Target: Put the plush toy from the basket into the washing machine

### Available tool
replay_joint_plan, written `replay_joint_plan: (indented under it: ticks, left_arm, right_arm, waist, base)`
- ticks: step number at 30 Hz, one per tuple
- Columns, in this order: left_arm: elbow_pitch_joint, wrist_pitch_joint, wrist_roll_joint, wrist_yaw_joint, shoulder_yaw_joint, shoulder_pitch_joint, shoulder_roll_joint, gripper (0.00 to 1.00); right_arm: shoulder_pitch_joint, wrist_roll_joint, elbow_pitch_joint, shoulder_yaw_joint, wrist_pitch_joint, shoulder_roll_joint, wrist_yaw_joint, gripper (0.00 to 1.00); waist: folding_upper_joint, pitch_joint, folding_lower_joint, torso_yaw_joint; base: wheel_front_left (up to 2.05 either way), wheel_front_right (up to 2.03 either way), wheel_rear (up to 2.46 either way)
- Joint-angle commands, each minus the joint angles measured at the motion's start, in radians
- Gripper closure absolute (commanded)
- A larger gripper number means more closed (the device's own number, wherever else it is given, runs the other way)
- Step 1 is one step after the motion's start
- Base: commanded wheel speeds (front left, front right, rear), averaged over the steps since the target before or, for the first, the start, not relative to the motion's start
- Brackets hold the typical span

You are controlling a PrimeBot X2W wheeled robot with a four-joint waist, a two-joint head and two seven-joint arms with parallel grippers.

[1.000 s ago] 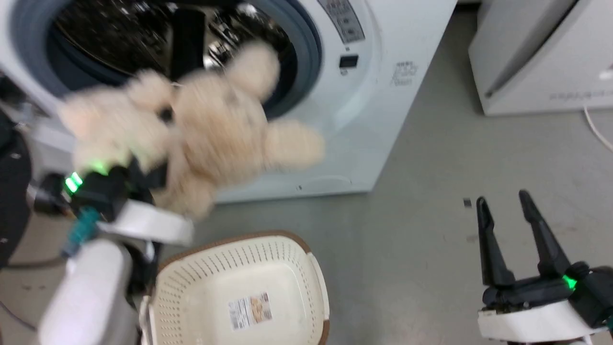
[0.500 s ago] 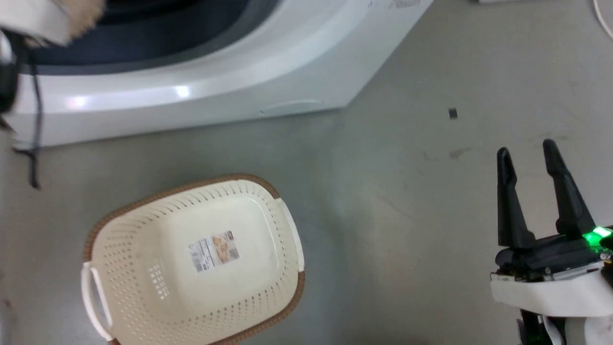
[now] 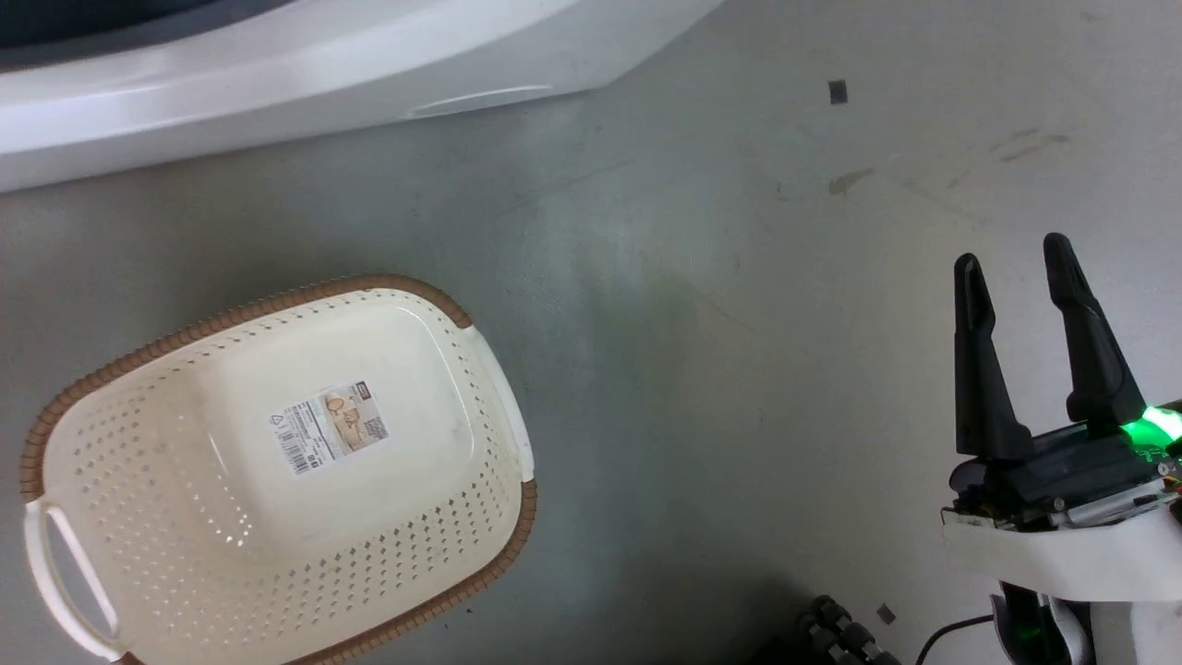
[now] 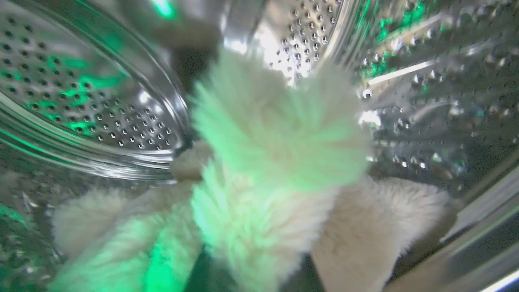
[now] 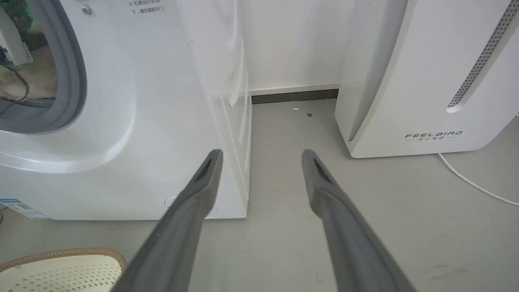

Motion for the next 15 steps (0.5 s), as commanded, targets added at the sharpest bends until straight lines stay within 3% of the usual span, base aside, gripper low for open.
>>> replay_joint_plan:
  ticks: [1, 6, 10, 11, 13, 15]
  left_arm:
    - [0.009, 0.005, 0.001, -0.001, -0.006, -0.016, 0.001, 1.00]
    - [0.116, 0.076, -0.082, -0.004, -0.125, -0.042, 0.001, 1.00]
    - [0.151, 0.070, -0.145, -0.004, -0.197, -0.063, 0.023, 1.00]
    - [0.159, 0.061, -0.155, -0.004, -0.209, -0.067, 0.027, 0.86]
    - [0.178, 0.038, -0.167, -0.004, -0.232, -0.068, 0.029, 0.00]
    - [0.195, 0.012, -0.177, -0.004, -0.254, -0.063, 0.025, 0.00]
  right_arm:
    - [-0.018, 0.008, -0.007, 0.001, -0.004, 0.000, -0.001, 0.00]
    - [-0.022, 0.011, -0.005, 0.006, -0.004, 0.000, -0.001, 0.00]
    - [-0.028, 0.013, -0.003, 0.007, -0.004, 0.000, -0.001, 0.00]
    - [-0.030, 0.012, -0.002, 0.006, -0.004, 0.000, -0.001, 0.00]
    - [-0.035, 0.011, -0.001, 0.004, -0.004, 0.000, -0.001, 0.00]
    - [-0.039, 0.007, 0.001, 0.002, -0.004, 0.000, -0.001, 0.00]
  waist:
    - [0.0000, 0.012, -0.0002, -0.008]
    - [0.0000, 0.020, -0.0002, -0.010]
    - [0.0000, 0.019, -0.0002, -0.008]
    - [0.0000, 0.016, -0.0002, -0.006]
    - [0.0000, 0.006, -0.0002, -0.001]
    - [0.0000, -0.010, -0.0002, 0.007]
  base:
    - [0.00, 0.00, 0.00]
    - [0.00, 0.00, 0.00]
    - [0.00, 0.00, 0.00]
    - [0.00, 0.00, 0.00]
    - [0.00, 0.00, 0.00]
    - [0.00, 0.00, 0.00]
